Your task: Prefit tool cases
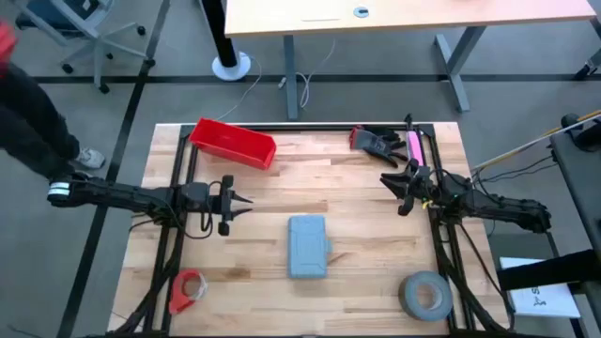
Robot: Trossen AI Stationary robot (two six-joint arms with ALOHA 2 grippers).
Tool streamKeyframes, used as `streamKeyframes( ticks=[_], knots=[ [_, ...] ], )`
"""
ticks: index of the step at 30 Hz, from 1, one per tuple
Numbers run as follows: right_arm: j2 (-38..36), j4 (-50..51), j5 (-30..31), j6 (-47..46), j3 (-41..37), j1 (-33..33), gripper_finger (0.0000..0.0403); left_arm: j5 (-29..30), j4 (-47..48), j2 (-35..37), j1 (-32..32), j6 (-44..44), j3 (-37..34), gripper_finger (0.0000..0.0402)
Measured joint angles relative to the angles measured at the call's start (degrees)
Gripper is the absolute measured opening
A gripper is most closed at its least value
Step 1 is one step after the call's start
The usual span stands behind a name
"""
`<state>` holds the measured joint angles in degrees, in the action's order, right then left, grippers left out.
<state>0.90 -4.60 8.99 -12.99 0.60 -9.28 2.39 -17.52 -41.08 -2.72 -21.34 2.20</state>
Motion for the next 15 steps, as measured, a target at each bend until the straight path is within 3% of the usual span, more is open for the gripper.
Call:
streamKeyframes(
  ticks=[15],
  knots=[
    [0.01, 0.02, 0.00, 0.00, -0.01, 0.01, 0.0064, 0.00, 0.00, 0.02, -0.02, 0.00, 0.00, 0.0107]
  ],
)
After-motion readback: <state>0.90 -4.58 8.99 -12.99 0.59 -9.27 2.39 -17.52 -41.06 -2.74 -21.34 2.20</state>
